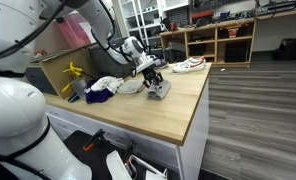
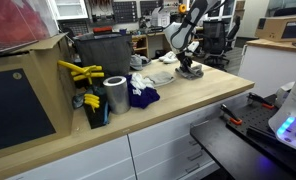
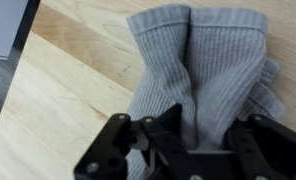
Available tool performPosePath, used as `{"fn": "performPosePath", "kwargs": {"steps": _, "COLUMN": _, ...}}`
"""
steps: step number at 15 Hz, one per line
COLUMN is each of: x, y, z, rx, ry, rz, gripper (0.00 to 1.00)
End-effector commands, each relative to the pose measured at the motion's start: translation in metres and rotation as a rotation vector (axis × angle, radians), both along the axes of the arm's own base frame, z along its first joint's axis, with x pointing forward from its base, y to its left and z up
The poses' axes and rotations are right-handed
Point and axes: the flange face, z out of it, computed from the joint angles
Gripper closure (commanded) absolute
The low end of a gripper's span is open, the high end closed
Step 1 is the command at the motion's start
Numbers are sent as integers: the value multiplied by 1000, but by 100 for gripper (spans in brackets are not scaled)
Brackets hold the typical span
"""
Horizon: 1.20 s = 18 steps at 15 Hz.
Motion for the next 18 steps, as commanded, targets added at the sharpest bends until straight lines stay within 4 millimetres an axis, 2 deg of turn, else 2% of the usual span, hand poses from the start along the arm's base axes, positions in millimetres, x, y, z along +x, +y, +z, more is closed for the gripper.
{"fn": "performPosePath", "kwargs": {"steps": 1, "x": 7, "y": 9, "z": -1, "rx": 5, "ry": -24, "rz": -40, "gripper": 97}}
{"fn": "performPosePath", "kwargs": {"steps": 7, "x": 15, "y": 18, "z": -29, "rx": 1, "ry": -104, "rz": -75, "gripper": 97}}
{"fn": "performPosePath", "kwargs": {"steps": 8, "x": 17, "y": 18, "z": -31, "rx": 0, "ry": -116, "rz": -84, "gripper": 91}}
{"fn": "performPosePath", "kwargs": {"steps": 9, "x": 19, "y": 18, "z": -28, "rx": 2, "ry": -130, "rz": -86, "gripper": 64}}
{"fn": "performPosePath", "kwargs": {"steps": 10, "x": 21, "y": 19, "z": -24, "rx": 10, "ry": -140, "rz": -80, "gripper": 65}}
{"fn": "performPosePath", "kwargs": {"steps": 11, "x": 23, "y": 18, "z": -17, "rx": 16, "ry": -152, "rz": -76, "gripper": 62}}
{"fn": "performPosePath", "kwargs": {"steps": 18, "x": 41, "y": 7, "z": 51, "rx": 113, "ry": -181, "rz": -84, "gripper": 12}}
